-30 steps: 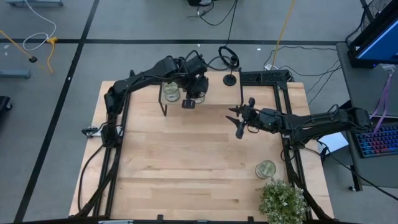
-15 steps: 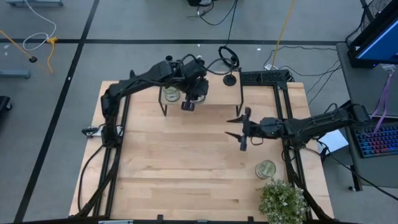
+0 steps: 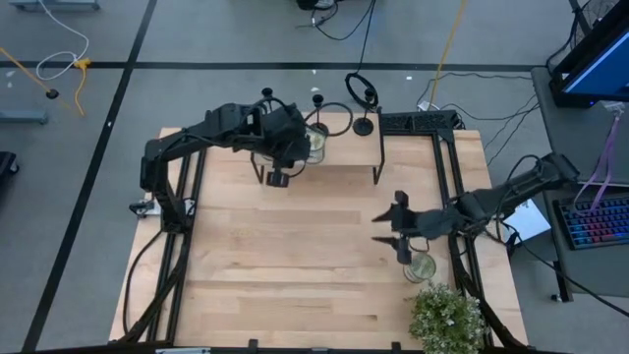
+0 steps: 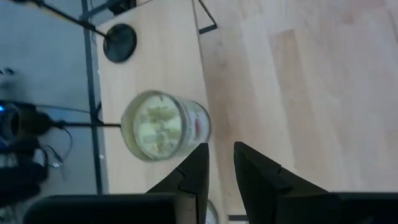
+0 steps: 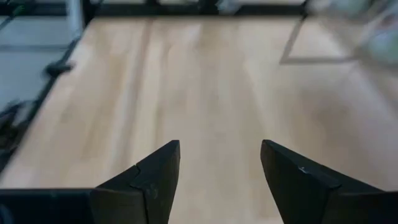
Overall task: Pick & Place candle stick holders
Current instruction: Put the left green scented candle on the shelf aligned with the other green scented candles
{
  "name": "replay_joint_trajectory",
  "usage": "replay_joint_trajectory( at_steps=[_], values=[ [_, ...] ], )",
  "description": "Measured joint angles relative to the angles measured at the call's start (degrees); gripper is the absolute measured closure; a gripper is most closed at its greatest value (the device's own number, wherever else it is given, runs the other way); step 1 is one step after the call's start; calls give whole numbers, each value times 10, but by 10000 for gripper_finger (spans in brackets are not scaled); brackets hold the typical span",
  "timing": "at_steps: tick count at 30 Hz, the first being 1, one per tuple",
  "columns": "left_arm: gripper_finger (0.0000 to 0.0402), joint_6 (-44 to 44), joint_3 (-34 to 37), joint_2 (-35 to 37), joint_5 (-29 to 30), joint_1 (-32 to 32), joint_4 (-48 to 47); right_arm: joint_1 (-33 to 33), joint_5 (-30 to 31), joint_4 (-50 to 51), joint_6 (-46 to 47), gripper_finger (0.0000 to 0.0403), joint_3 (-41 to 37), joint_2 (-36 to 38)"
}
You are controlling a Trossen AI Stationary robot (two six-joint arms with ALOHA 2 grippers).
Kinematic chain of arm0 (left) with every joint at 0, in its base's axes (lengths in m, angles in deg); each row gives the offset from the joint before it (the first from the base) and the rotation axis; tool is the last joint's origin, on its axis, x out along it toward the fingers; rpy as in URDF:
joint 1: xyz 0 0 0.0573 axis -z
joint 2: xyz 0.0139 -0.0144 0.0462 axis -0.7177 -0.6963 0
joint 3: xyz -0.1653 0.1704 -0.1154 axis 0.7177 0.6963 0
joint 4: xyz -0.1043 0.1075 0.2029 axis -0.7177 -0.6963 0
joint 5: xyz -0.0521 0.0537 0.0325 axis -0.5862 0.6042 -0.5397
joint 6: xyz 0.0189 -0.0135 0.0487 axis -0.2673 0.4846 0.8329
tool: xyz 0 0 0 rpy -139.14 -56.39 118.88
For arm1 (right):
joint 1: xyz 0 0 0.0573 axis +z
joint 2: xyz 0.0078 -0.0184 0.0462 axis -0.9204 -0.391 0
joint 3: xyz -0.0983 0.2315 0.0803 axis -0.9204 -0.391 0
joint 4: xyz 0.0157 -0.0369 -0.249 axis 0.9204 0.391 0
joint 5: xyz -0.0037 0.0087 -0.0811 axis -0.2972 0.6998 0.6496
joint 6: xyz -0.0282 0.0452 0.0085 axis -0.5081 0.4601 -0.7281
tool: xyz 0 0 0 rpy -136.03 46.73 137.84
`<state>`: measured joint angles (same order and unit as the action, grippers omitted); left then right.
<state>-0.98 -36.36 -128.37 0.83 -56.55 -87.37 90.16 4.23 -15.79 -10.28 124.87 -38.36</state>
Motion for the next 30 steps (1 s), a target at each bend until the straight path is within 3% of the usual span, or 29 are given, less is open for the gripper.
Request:
replay_joint_trajectory(
  at_steps=[7, 12, 16, 24, 30],
  values=[
    [321, -81, 0, 2, -6, 11, -35, 63, -20, 140, 236, 187, 42, -61],
    [321, -88, 1, -9, -7, 22, -38, 95, -57, 229, 395, 187, 43, -65],
    [321, -98, 0, -15, -7, 30, -40, 106, -146, 241, 447, 187, 43, -65],
    [321, -119, 1, -22, -4, 49, -28, 141, -226, 311, 605, 193, 43, -106],
    [321, -89, 1, -34, -1, 51, -16, 166, -207, 316, 626, 207, 43, -140]
  ],
)
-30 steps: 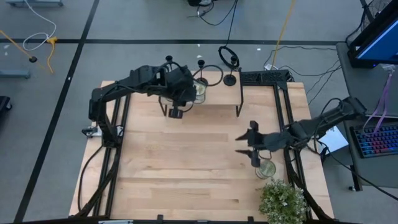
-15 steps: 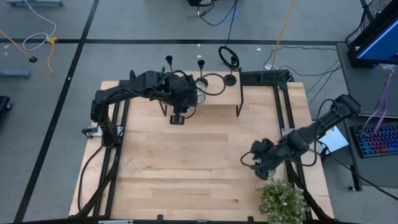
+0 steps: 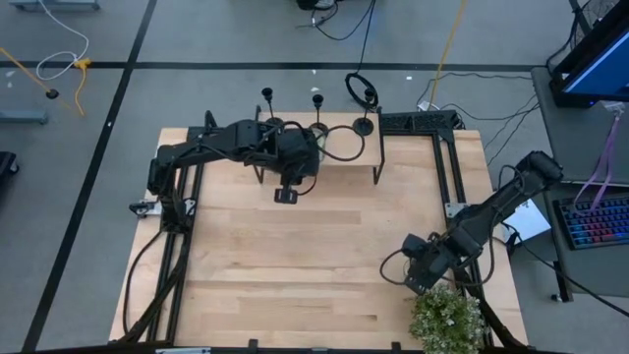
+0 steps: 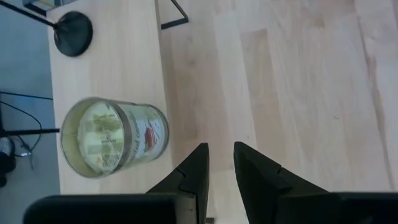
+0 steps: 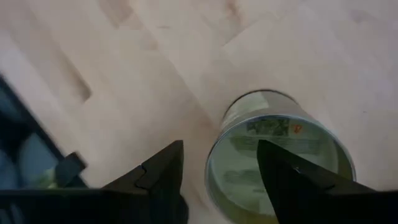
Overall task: Pick & Place candle stick holders
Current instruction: Put the left green scented candle on the shelf aligned with the other green scented candles
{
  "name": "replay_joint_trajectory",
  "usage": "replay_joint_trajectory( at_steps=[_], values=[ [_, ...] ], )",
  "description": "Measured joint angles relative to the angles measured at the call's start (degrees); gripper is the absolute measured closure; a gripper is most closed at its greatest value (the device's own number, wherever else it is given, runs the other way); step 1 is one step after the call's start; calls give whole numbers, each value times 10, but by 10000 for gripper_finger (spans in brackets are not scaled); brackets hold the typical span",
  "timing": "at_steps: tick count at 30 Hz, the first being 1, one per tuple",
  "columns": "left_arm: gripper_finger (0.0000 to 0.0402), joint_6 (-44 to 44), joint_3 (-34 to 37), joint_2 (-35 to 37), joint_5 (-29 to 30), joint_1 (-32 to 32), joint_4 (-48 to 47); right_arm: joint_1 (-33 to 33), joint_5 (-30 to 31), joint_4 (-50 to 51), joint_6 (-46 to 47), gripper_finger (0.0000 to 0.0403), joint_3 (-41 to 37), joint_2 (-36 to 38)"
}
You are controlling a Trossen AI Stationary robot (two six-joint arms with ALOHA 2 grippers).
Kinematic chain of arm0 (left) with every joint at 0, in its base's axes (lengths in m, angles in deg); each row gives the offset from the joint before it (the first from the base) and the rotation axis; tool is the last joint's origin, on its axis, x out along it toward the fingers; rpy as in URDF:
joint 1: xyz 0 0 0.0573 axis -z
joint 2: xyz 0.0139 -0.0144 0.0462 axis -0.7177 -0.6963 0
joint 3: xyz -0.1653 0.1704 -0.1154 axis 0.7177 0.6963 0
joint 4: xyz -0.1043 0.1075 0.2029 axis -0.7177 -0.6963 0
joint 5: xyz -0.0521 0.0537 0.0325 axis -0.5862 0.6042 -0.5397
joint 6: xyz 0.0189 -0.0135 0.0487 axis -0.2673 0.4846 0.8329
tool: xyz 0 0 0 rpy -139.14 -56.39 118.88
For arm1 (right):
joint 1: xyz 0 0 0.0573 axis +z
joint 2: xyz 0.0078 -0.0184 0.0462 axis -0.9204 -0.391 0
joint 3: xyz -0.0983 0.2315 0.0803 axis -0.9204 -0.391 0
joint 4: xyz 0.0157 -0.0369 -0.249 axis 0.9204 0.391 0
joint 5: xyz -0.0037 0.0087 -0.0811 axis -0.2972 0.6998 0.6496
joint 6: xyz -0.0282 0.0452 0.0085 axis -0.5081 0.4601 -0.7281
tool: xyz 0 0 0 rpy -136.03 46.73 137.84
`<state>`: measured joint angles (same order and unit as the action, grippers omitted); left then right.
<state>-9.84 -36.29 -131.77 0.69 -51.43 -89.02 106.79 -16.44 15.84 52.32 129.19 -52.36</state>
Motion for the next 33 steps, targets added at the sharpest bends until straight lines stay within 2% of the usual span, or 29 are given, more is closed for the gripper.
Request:
replay_joint_trajectory(
  at_steps=[7, 11, 15, 20, 24, 27, 29, 33],
  values=[
    [321, 1, 0, -1, 0, 0, 2, 1, 11, -7, 11, 225, 0, -41],
    [321, 7, 0, -1, 0, 0, 2, 1, 11, -8, -1, 249, 0, -54],
    [321, 14, 0, -1, 0, 0, 2, 1, 21, 4, -3, 298, 0, -52],
    [321, 13, 0, -1, 0, 0, 0, 1, 21, 4, 7, 390, -1, -44],
    [321, 36, 0, -1, 33, 8, -20, -1, 15, 3, -19, 396, 10, -34],
    [321, 36, 0, -1, 90, 17, -49, -17, 37, -8, -80, 399, 34, -26],
    [321, 17, 0, -1, 118, 23, -69, -39, 54, -19, -156, 400, 56, -25],
    [321, -33, 0, -1, 149, 28, -108, -96, 78, -91, -407, 400, 86, -30]
  ],
)
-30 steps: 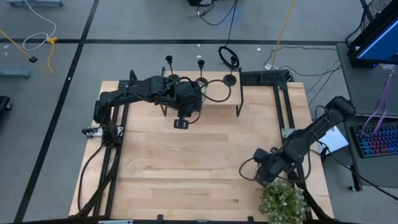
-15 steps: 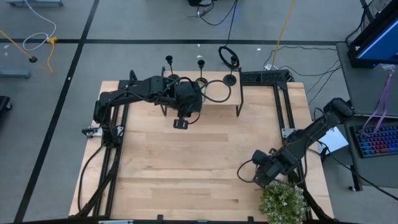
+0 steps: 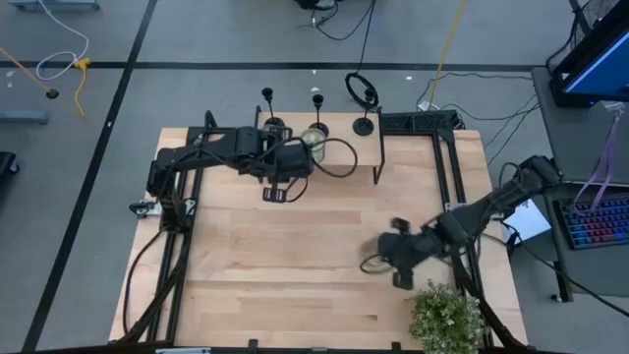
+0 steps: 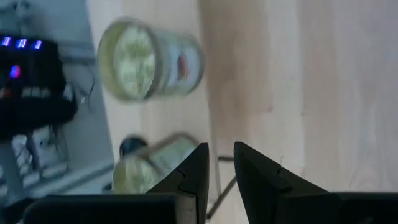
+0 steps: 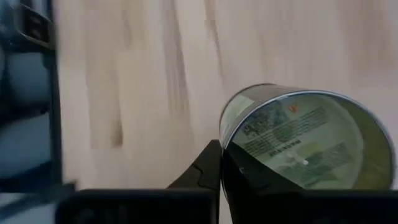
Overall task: Pick & Place candle stick holders
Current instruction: Put the left green scented candle on the shelf aligned with the other green scented candles
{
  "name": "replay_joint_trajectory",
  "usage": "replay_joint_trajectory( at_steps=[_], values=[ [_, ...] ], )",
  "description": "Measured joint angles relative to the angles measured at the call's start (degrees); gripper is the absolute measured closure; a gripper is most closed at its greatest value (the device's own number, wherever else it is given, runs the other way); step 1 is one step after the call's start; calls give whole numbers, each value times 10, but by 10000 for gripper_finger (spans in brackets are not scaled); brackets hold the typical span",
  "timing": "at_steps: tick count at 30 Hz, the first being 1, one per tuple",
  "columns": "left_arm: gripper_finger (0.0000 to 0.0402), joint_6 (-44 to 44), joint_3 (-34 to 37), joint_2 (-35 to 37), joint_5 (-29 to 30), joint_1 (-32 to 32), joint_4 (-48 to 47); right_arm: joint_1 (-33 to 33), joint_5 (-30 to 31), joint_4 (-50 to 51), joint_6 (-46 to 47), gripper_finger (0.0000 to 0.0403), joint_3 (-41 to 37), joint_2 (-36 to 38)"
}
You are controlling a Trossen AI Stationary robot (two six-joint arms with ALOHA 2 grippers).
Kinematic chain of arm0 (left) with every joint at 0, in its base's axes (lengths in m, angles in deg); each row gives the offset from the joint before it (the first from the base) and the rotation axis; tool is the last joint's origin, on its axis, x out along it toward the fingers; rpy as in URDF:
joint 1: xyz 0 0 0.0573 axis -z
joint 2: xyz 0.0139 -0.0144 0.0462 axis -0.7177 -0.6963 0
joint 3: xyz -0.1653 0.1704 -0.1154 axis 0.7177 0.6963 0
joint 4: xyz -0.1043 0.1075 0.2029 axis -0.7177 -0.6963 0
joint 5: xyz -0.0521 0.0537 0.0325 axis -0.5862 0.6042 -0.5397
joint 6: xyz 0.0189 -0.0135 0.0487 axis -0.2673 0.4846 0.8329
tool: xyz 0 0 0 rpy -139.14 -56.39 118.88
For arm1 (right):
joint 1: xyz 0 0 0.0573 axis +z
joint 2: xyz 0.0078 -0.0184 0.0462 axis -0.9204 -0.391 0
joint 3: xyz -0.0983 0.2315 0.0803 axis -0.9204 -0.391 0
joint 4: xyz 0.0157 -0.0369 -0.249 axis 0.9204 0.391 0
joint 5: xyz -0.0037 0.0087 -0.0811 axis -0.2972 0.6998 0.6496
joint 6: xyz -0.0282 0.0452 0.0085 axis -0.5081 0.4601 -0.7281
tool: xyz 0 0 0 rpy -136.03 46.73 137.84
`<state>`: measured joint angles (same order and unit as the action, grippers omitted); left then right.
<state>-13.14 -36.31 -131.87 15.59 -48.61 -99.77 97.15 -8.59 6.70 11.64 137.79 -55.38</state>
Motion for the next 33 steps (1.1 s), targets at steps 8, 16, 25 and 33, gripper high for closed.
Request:
replay_joint_trajectory(
  at_steps=[8, 16, 25, 33],
  values=[
    [321, -20, 0, 16, 31, 4, -3, -179, -22, -24, -292, 402, 86, -1],
    [321, -15, 0, 53, 31, 1, 0, -379, -22, 63, -458, 402, 165, -16],
    [321, 10, 0, 90, 30, -24, -2, -535, -42, 69, -551, 403, 186, -59],
    [321, 0, 0, 106, 30, -62, -2, -579, -100, 73, -579, 403, 186, -56]
  ],
)
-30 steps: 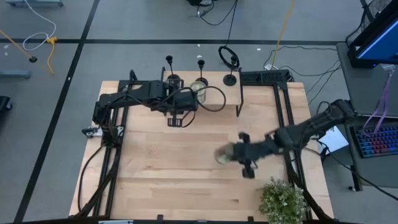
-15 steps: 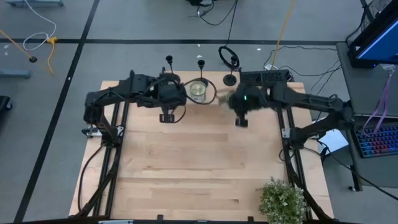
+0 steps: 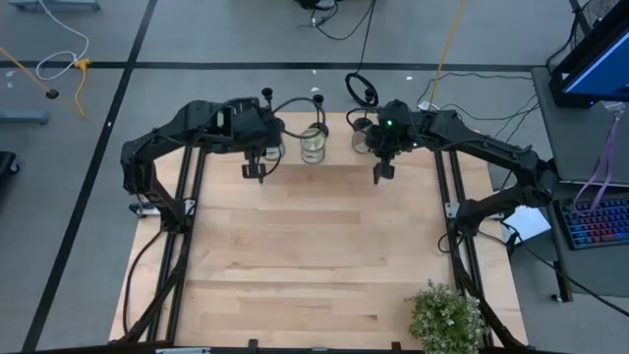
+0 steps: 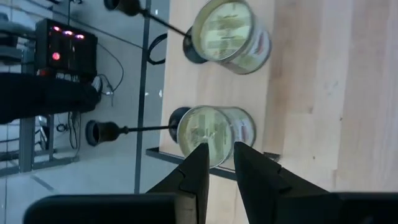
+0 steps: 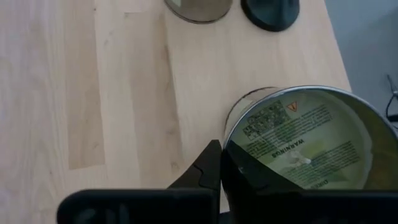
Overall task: Pick & Place candle stick holders
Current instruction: Put the left green scented candle on the shelf aligned with the other green scented candles
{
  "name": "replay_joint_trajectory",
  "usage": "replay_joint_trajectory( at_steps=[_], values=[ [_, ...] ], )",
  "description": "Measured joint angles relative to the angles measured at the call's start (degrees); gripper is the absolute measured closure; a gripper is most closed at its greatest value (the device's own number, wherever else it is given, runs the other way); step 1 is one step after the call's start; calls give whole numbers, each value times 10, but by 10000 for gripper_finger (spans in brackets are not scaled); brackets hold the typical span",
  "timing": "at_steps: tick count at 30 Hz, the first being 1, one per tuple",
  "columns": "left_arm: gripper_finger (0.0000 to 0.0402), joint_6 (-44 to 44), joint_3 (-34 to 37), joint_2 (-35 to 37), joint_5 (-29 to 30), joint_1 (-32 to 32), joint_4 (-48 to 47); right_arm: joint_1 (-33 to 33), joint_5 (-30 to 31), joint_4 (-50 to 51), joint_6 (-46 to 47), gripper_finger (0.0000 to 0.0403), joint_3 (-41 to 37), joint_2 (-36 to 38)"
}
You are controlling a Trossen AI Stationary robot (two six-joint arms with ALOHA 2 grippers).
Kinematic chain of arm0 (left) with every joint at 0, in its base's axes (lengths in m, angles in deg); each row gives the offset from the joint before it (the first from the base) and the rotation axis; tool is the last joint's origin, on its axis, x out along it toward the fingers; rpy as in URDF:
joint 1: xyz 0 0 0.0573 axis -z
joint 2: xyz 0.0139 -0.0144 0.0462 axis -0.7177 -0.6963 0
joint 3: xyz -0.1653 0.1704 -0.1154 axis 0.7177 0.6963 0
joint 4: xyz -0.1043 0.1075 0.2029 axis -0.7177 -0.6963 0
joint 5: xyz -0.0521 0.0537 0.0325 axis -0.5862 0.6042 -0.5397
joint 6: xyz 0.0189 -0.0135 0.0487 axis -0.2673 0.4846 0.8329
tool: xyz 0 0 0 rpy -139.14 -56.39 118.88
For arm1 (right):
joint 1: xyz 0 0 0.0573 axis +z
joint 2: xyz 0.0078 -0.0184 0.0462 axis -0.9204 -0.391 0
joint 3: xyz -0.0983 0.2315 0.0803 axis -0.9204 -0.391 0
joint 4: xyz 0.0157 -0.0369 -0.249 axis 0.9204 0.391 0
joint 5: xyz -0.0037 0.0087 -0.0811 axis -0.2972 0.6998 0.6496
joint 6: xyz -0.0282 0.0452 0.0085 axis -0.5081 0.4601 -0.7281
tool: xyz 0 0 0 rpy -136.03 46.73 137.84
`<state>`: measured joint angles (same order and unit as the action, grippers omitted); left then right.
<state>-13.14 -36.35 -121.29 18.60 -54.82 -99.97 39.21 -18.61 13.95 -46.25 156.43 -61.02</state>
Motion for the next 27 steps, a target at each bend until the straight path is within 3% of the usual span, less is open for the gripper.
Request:
replay_joint_trajectory(
  at_steps=[11, 27],
  values=[
    [321, 15, 0, 0, 0, -46, 2, -3, -46, 5, -5, 403, -3, 31],
    [321, 15, 0, 0, 0, -56, 2, -4, -41, -25, -11, 368, -2, 28]
  ],
)
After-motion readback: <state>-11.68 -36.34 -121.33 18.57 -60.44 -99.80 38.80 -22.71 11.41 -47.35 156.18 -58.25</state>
